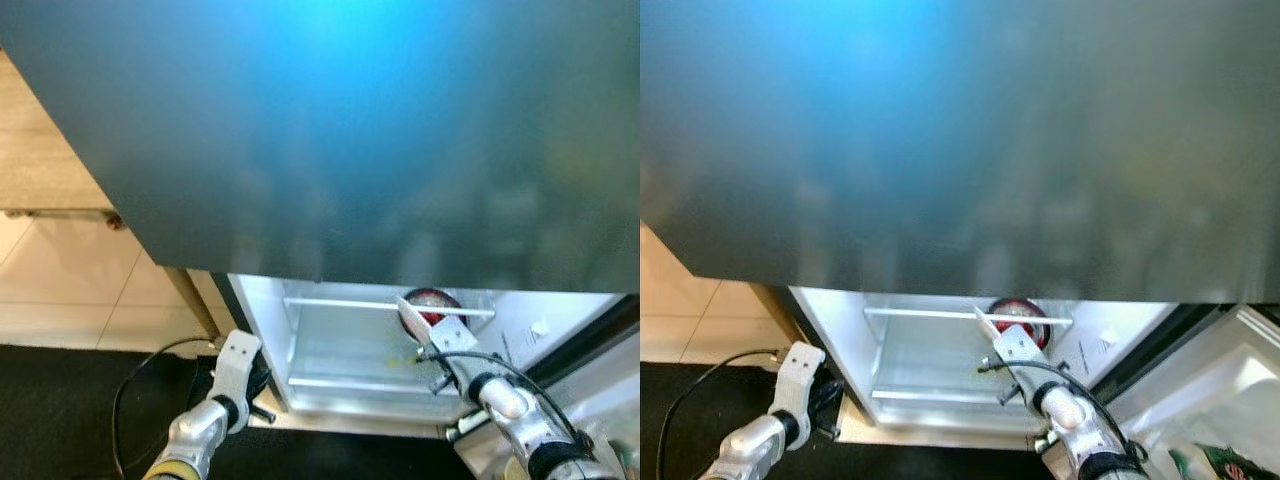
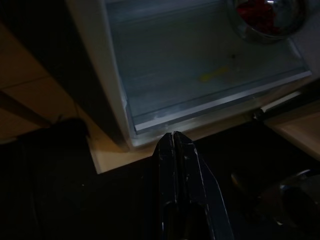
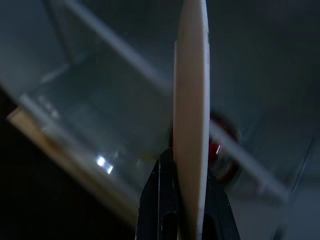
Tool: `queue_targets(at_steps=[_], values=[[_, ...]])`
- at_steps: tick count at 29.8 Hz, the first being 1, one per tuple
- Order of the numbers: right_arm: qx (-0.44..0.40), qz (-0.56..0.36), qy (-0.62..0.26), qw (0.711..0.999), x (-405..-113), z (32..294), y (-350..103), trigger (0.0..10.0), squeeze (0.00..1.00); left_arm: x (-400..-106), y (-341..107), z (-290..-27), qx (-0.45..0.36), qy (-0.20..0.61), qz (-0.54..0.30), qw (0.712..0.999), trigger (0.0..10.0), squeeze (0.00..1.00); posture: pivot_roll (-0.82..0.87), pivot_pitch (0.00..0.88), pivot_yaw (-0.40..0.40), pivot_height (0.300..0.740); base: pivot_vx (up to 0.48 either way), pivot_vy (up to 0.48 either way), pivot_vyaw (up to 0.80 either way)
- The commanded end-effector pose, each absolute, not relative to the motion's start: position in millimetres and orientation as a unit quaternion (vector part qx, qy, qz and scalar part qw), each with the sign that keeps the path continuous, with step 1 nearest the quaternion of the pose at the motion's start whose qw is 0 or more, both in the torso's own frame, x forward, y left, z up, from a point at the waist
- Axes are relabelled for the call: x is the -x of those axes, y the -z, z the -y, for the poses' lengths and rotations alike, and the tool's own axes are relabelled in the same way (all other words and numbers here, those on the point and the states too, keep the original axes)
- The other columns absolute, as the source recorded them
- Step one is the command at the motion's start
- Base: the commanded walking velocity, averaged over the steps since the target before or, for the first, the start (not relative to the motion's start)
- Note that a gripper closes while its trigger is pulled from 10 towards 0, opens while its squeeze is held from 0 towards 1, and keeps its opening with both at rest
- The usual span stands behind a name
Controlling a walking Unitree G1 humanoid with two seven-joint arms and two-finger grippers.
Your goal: Restocking fridge
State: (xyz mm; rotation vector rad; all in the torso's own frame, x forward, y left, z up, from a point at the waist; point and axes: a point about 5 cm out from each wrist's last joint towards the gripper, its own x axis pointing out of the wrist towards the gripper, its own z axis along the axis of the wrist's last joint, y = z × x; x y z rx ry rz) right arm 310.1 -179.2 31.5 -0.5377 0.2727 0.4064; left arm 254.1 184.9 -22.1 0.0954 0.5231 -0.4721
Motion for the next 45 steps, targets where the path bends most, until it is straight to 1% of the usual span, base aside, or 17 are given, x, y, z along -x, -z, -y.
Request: queue_targets(at_steps=[1, 4, 7, 8, 9, 13, 17, 21, 26, 27, 29, 32, 36, 39, 40, 41, 45], values=[[0.310, -0.111, -0.213, 0.920, -313.0, 181.6, -39.0, 10.0, 0.00, -242.7, 31.5, -178.4, -0.053, 0.250, -0.273, 0.928, 10.0, 0.00, -0.06, 0.168, 0.003, 0.740, 0.000, 0.000, 0.00], [0.329, -0.104, -0.217, 0.913, -314.7, 182.9, -42.3, 10.0, 0.00, -241.8, 32.0, -178.1, -0.053, 0.251, -0.273, 0.927, 10.0, 0.00, -0.05, 0.171, 0.000, 0.740, 0.000, 0.000, 0.00], [0.404, -0.080, -0.212, 0.886, -321.1, 187.1, -52.2, 10.0, 0.00, -240.6, 32.0, -179.3, -0.054, 0.250, -0.270, 0.928, 10.0, 0.00, -0.05, 0.177, -0.013, 0.740, 0.000, 0.000, 0.00], [0.404, -0.080, -0.212, 0.886, -321.1, 187.1, -52.2, 10.0, 0.00, -240.6, 32.0, -179.3, -0.054, 0.250, -0.270, 0.928, 10.0, 0.00, -0.05, 0.177, -0.013, 0.740, 0.000, 0.000, 0.00], [0.422, -0.074, -0.211, 0.879, -322.5, 187.4, -54.3, 10.0, 0.00, -240.7, 31.8, -179.5, -0.056, 0.250, -0.268, 0.929, 10.0, 0.00, -0.05, 0.175, -0.014, 0.736, 0.000, 0.000, 0.00], [0.494, -0.081, -0.202, 0.842, -320.4, 192.5, -48.9, 10.0, 0.00, -243.7, 28.7, -178.6, -0.056, 0.251, -0.257, 0.931, 10.0, 0.00, -0.06, 0.174, -0.014, 0.716, 0.000, 0.000, 0.00], [0.525, -0.098, -0.183, 0.825, -315.2, 200.2, -40.1, 10.0, 0.00, -245.5, 27.5, -175.4, -0.058, 0.257, -0.253, 0.931, 10.0, 0.00, -0.07, 0.180, -0.013, 0.702, 0.000, 0.000, 0.00], [0.533, -0.102, -0.168, 0.823, -313.5, 205.9, -39.0, 10.0, 0.00, -248.3, 25.3, -170.1, -0.064, 0.268, -0.245, 0.930, 10.0, 0.00, -0.07, 0.179, -0.008, 0.692, 0.000, 0.000, 0.00], [0.538, -0.104, -0.116, 0.829, -316.1, 224.8, -46.9, 10.0, 0.00, -260.1, 12.9, -150.6, -0.072, 0.299, -0.198, 0.931, 10.0, 0.00, -0.08, 0.174, -0.012, 0.668, 0.000, 0.000, 0.00], [0.538, -0.104, -0.116, 0.829, -316.1, 224.8, -46.9, 10.0, 0.00, -260.1, 12.9, -150.6, -0.072, 0.299, -0.198, 0.931, 10.0, 0.00, -0.08, 0.174, -0.012, 0.668, 0.000, 0.000, 0.00], [0.542, -0.091, -0.101, 0.829, -323.2, 226.1, -56.2, 10.0, 0.00, -269.8, 3.4, -141.8, -0.076, 0.309, -0.173, 0.932, 10.0, 0.00, -0.09, 0.164, -0.012, 0.653, 0.000, 0.000, 0.00], [0.541, -0.087, -0.093, 0.831, -325.5, 225.5, -58.6, 10.0, 0.00, -273.6, -0.5, -139.0, -0.077, 0.311, -0.163, 0.933, 10.0, 0.00, -0.09, 0.166, -0.016, 0.644, 0.000, 0.000, 0.00], [0.541, -0.080, -0.095, 0.832, -328.5, 218.4, -59.4, 10.0, 0.00, -282.8, -11.4, -136.0, -0.075, 0.310, -0.136, 0.938, 10.0, 0.00, -0.07, 0.168, -0.028, 0.624, 0.000, 0.000, 0.00], [0.536, -0.063, -0.115, 0.834, -331.1, 202.3, -59.0, 10.0, 0.00, -285.8, -16.5, -138.8, -0.079, 0.311, -0.122, 0.939, 10.0, 0.00, -0.07, 0.170, -0.016, 0.605, 0.000, 0.000, 0.00], [0.536, -0.063, -0.115, 0.834, -331.1, 202.3, -59.0, 10.0, 0.00, -285.8, -16.5, -138.8, -0.079, 0.311, -0.122, 0.939, 10.0, 0.00, -0.07, 0.170, -0.016, 0.605, 0.000, 0.000, 0.00], [0.531, -0.049, -0.130, 0.836, -330.8, 192.8, -58.2, 10.0, 0.00, -284.9, -16.0, -139.9, -0.082, 0.312, -0.123, 0.939, 10.0, 0.00, -0.07, 0.172, 0.001, 0.600, 0.000, 0.000, 0.00], [0.529, -0.037, -0.137, 0.837, -330.5, 186.1, -58.1, 10.0, 0.00, -284.8, -16.0, -138.4, -0.082, 0.314, -0.122, 0.938, 10.0, 0.00, -0.07, 0.171, 0.004, 0.600, 0.000, 0.000, 0.00]])
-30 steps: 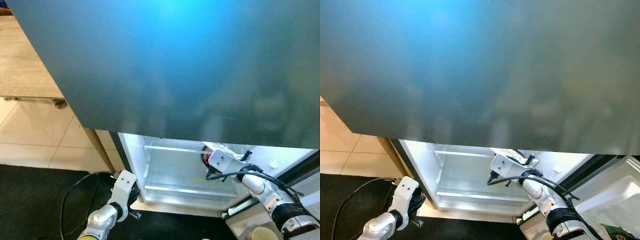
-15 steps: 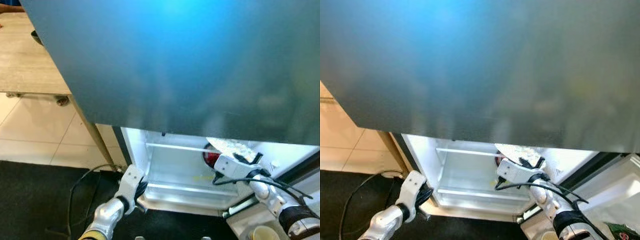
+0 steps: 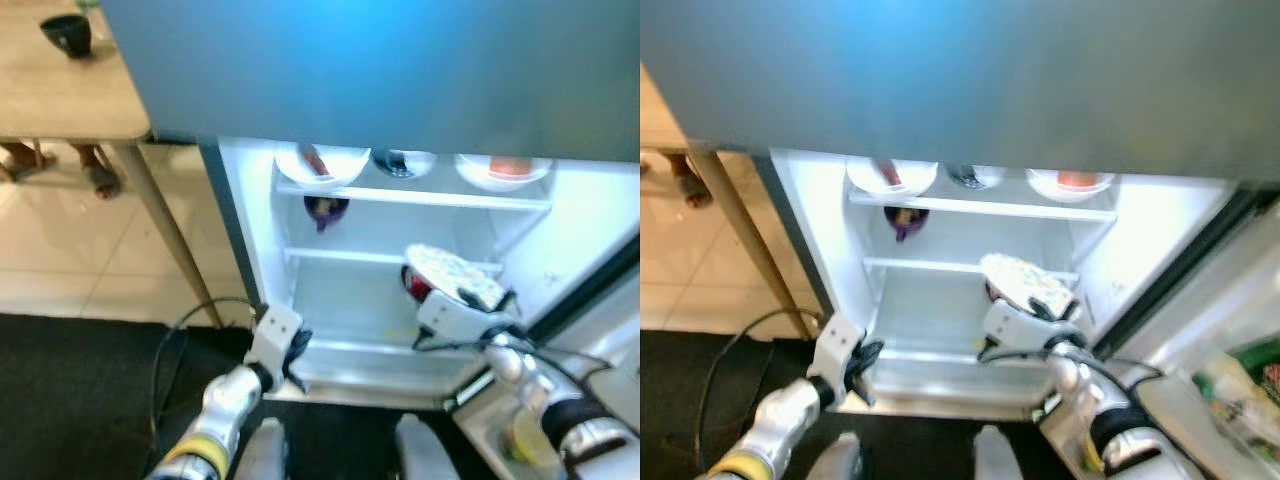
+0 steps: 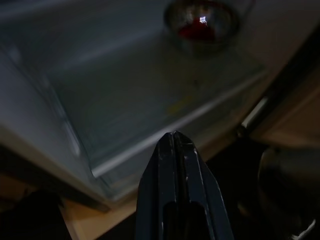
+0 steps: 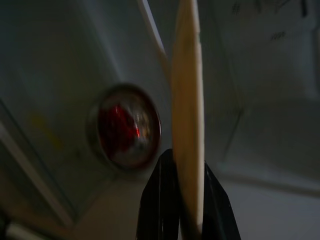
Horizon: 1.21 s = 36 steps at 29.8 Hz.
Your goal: Restocking fridge
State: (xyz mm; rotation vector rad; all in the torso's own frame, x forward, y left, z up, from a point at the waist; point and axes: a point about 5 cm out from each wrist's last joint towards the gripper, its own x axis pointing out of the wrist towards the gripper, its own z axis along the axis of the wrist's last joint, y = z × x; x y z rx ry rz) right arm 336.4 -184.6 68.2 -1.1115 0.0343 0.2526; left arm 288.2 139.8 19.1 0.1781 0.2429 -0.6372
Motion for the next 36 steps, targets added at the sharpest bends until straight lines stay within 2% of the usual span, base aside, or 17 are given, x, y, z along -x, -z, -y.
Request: queue_targets(at_steps=[1, 8, 19, 24, 28, 30, 31, 36], values=[[0.527, -0.036, -0.140, 0.838, -328.0, 183.3, -54.9, 10.0, 0.00, -286.0, -18.7, -132.7, -0.088, 0.326, -0.114, 0.935, 10.0, 0.00, -0.05, 0.178, 0.013, 0.600, 0.000, 0.000, 0.00], [0.527, -0.015, -0.146, 0.837, -328.3, 169.9, -55.1, 10.0, 0.00, -288.3, -22.2, -133.0, -0.090, 0.326, -0.106, 0.935, 10.0, 0.00, -0.05, 0.185, 0.014, 0.600, 0.000, 0.000, 0.00], [0.540, 0.065, -0.154, 0.825, -338.7, 155.6, -80.8, 10.0, 0.00, -289.6, -23.9, -127.4, -0.087, 0.324, -0.098, 0.937, 10.0, 0.00, -0.06, 0.177, 0.003, 0.553, 0.000, 0.000, 0.00], [0.519, 0.135, -0.182, 0.824, -341.9, 140.1, -107.7, 10.0, 0.00, -287.6, -22.4, -124.1, -0.085, 0.328, -0.099, 0.936, 10.0, 0.00, -0.06, 0.174, 0.000, 0.530, 0.000, 0.000, 0.00], [0.512, 0.142, -0.192, 0.825, -341.3, 137.6, -110.7, 10.0, 0.00, -287.4, -22.3, -123.9, -0.085, 0.328, -0.099, 0.936, 10.0, 0.00, -0.06, 0.173, 0.002, 0.526, 0.000, 0.000, 0.00], [0.488, 0.140, -0.257, 0.822, -336.2, 129.2, -115.2, 10.0, 0.00, -286.8, -21.7, -124.0, -0.085, 0.329, -0.099, 0.935, 10.0, 0.00, -0.06, 0.173, 0.002, 0.516, 0.000, 0.000, 0.00], [0.469, 0.126, -0.327, 0.811, -327.8, 121.9, -114.2, 10.0, 0.00, -286.0, -20.9, -124.0, -0.084, 0.328, -0.101, 0.935, 10.0, 0.00, -0.06, 0.173, 0.002, 0.507, 0.000, 0.000, 0.00], [0.448, 0.116, -0.391, 0.796, -317.2, 115.0, -120.0, 10.0, 0.00, -285.1, -20.1, -123.1, -0.083, 0.329, -0.102, 0.935, 10.0, 0.00, -0.07, 0.175, 0.001, 0.493, 0.000, 0.000, 0.00]])
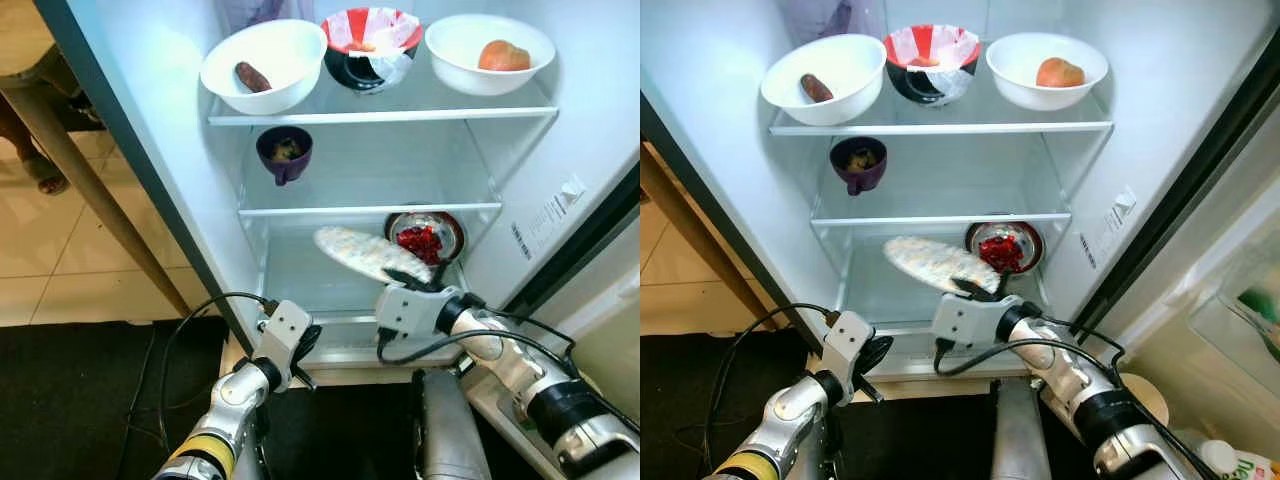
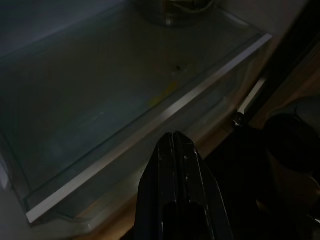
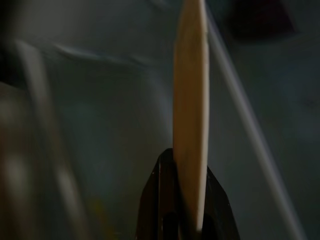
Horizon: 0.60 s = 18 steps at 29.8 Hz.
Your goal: Restocking fridge
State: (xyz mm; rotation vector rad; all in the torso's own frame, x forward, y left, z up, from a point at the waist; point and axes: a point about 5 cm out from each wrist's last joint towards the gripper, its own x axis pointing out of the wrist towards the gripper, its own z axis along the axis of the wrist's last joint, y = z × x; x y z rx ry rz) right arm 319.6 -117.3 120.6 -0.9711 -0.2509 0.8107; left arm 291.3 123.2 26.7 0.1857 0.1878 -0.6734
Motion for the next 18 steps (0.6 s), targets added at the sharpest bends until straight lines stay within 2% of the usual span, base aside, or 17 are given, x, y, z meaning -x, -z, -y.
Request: queue_targets(at_steps=[1, 3, 7, 8, 14, 18], values=[[0.437, 0.117, -0.405, 0.795, -314.4, 113.2, -124.9, 10.0, 0.00, -285.0, -20.0, -122.7, -0.082, 0.329, -0.102, 0.935, 10.0, 0.00, -0.07, 0.175, 0.001, 0.488, 0.000, 0.000, 0.00], [0.389, 0.124, -0.439, 0.801, -307.0, 108.8, -146.3, 10.0, 0.00, -284.4, -19.7, -121.9, -0.080, 0.329, -0.102, 0.935, 10.0, 0.00, -0.06, 0.178, -0.001, 0.474, 0.000, 0.000, 0.00], [0.361, 0.134, -0.457, 0.802, -302.0, 106.2, -160.5, 10.0, 0.00, -283.8, -19.4, -121.7, -0.080, 0.330, -0.101, 0.935, 10.0, 0.00, -0.06, 0.178, -0.001, 0.460, 0.000, 0.000, 0.00], [0.336, 0.164, -0.457, 0.807, -301.2, 103.0, -183.3, 10.0, 0.00, -283.8, -19.6, -122.0, -0.080, 0.329, -0.100, 0.936, 10.0, 0.00, -0.06, 0.178, 0.000, 0.451, 0.000, 0.000, 0.00], [0.319, 0.227, -0.412, 0.823, -309.6, 101.6, -224.7, 10.0, 0.00, -286.2, -24.4, -123.3, -0.073, 0.320, -0.084, 0.941, 10.0, 0.00, -0.06, 0.178, 0.000, 0.418, 0.000, 0.000, 0.00], [0.325, 0.239, -0.369, 0.837, -316.9, 107.8, -239.1, 10.0, 0.00, -287.2, -28.3, -121.6, -0.061, 0.321, -0.071, 0.943, 10.0, 0.00, -0.07, 0.179, -0.004, 0.418, 0.000, 0.000, 0.00]])
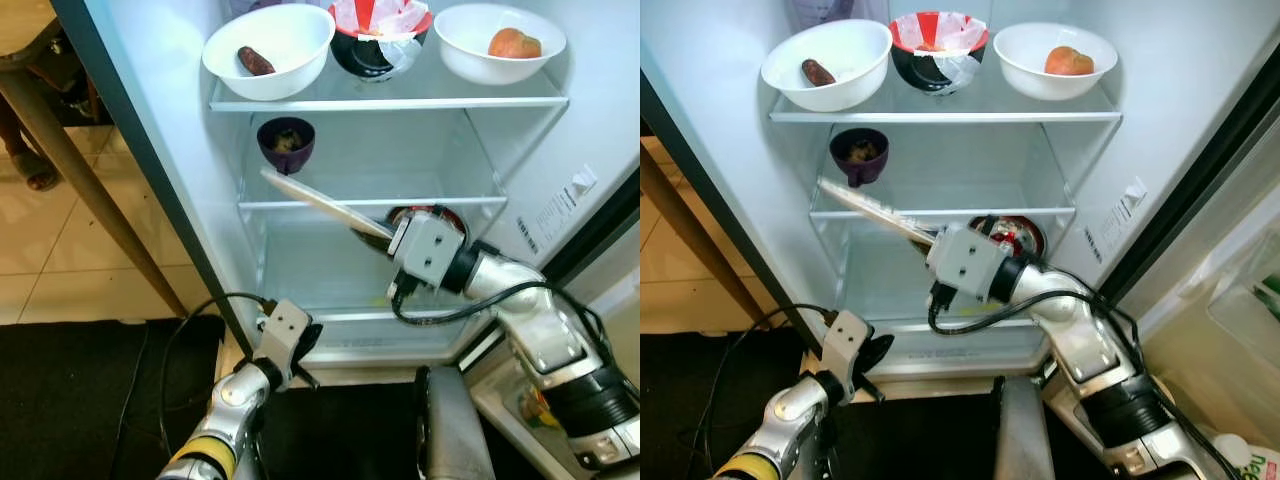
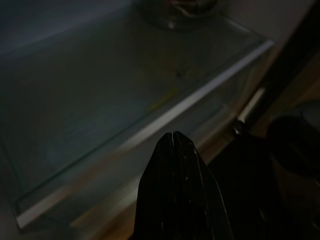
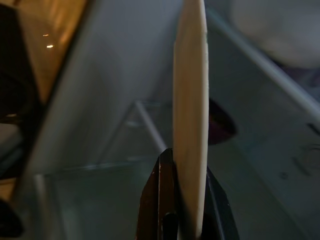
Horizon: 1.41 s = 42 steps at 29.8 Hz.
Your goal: Restocking fridge
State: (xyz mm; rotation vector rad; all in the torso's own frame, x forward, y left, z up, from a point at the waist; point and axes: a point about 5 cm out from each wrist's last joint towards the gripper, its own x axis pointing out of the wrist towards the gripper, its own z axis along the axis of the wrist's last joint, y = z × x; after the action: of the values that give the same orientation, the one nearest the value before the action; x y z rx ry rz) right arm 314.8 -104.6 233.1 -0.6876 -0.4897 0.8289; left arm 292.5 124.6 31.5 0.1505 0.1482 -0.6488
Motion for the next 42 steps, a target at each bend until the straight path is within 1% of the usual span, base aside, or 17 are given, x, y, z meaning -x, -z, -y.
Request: queue_targets(at_steps=[1, 4, 5, 6, 7, 8, 11, 12, 14, 17, 19, 22, 25, 28, 30, 34, 42], values=[[0.330, 0.237, -0.352, 0.843, -320.3, 110.8, -241.7, 10.0, 0.00, -287.2, -29.3, -120.6, -0.056, 0.323, -0.067, 0.942, 10.0, 0.00, -0.07, 0.179, -0.004, 0.418, 0.000, 0.000, 0.00], [0.359, 0.220, -0.330, 0.845, -325.8, 115.9, -239.6, 10.0, 0.00, -287.3, -32.0, -118.6, -0.051, 0.324, -0.056, 0.943, 10.0, 0.00, -0.07, 0.180, -0.006, 0.418, 0.000, 0.000, 0.00], [0.381, 0.211, -0.324, 0.840, -328.5, 117.4, -235.9, 10.0, 0.00, -287.5, -33.8, -117.5, -0.046, 0.325, -0.049, 0.943, 10.0, 0.00, -0.07, 0.182, -0.010, 0.418, 0.000, 0.000, 0.00], [0.428, 0.196, -0.306, 0.827, -332.9, 119.0, -230.9, 10.0, 0.00, -288.1, -36.8, -116.1, -0.038, 0.324, -0.038, 0.945, 10.0, 0.00, -0.07, 0.188, -0.015, 0.418, 0.000, 0.000, 0.00], [0.428, 0.196, -0.306, 0.827, -332.9, 119.0, -230.9, 10.0, 0.00, -288.1, -36.8, -116.1, -0.038, 0.324, -0.038, 0.945, 10.0, 0.00, -0.07, 0.188, -0.015, 0.418, 0.000, 0.000, 0.00], [0.478, 0.180, -0.277, 0.814, -341.0, 118.8, -226.2, 10.0, 0.00, -289.4, -40.3, -116.0, -0.023, 0.318, -0.026, 0.947, 10.0, 0.00, -0.07, 0.190, -0.017, 0.418, 0.000, 0.000, 0.00], [0.502, 0.174, -0.253, 0.808, -347.1, 117.9, -225.8, 10.0, 0.00, -290.1, -42.3, -116.5, -0.016, 0.313, -0.020, 0.949, 10.0, 0.00, -0.07, 0.196, -0.020, 0.418, 0.000, 0.000, 0.00], [0.528, 0.174, -0.221, 0.801, -353.5, 118.0, -227.6, 10.0, 0.00, -290.5, -44.5, -116.8, -0.013, 0.309, -0.013, 0.951, 10.0, 0.00, -0.07, 0.200, -0.024, 0.418, 0.000, 0.000, 0.00], [0.544, 0.172, -0.200, 0.797, -358.4, 117.8, -226.9, 10.0, 0.00, -290.8, -46.6, -117.4, -0.009, 0.306, -0.006, 0.952, 10.0, 0.00, -0.07, 0.207, -0.028, 0.418, 0.000, 0.000, 0.00], [0.551, 0.168, -0.187, 0.795, -362.5, 116.9, -224.1, 10.0, 0.00, -291.1, -49.5, -118.0, -0.003, 0.301, 0.002, 0.954, 10.0, 0.00, -0.06, 0.216, -0.031, 0.418, 0.000, 0.000, 0.00], [0.541, 0.154, -0.174, 0.808, -366.7, 117.2, -220.6, 10.0, 0.00, -291.1, -51.7, -118.4, 0.001, 0.299, 0.007, 0.954, 10.0, 0.00, -0.06, 0.218, -0.031, 0.418, 0.000, 0.000, 0.00], [0.556, 0.138, -0.153, 0.805, -372.1, 118.6, -214.3, 10.0, 0.00, -291.1, -55.1, -118.2, 0.006, 0.298, 0.016, 0.955, 10.0, 0.00, -0.06, 0.231, -0.034, 0.418, 0.000, 0.000, 0.00], [0.575, 0.103, -0.109, 0.805, -383.7, 126.6, -204.1, 10.0, 0.00, -291.2, -63.1, -117.9, 0.011, 0.298, 0.034, 0.954, 10.0, 0.00, -0.06, 0.255, -0.036, 0.418, 0.000, 0.000, 0.00], [0.581, 0.088, -0.070, 0.806, -391.4, 135.9, -205.1, 10.0, 0.00, -290.5, -70.8, -118.9, 0.013, 0.299, 0.049, 0.953, 10.0, 0.00, -0.05, 0.282, -0.039, 0.418, 0.000, 0.000, 0.00], [0.581, 0.088, -0.070, 0.806, -391.4, 135.9, -205.1, 10.0, 0.00, -290.5, -70.8, -118.9, 0.013, 0.299, 0.049, 0.953, 10.0, 0.00, -0.05, 0.282, -0.039, 0.418, 0.000, 0.000, 0.00], [0.605, 0.083, 0.002, 0.792, -401.4, 151.5, -212.3, 10.0, 0.00, -287.9, -85.3, -118.1, 0.003, 0.309, 0.074, 0.948, 10.0, 0.00, -0.03, 0.313, -0.036, 0.418, 0.000, 0.000, 0.00], [0.627, 0.088, 0.036, 0.773, -409.1, 152.5, -217.5, 10.0, 0.00, -289.4, -110.4, -118.8, -0.015, 0.315, 0.110, 0.943, 10.0, 0.00, 0.00, 0.344, -0.019, 0.418, 0.000, 0.000, 0.00]])
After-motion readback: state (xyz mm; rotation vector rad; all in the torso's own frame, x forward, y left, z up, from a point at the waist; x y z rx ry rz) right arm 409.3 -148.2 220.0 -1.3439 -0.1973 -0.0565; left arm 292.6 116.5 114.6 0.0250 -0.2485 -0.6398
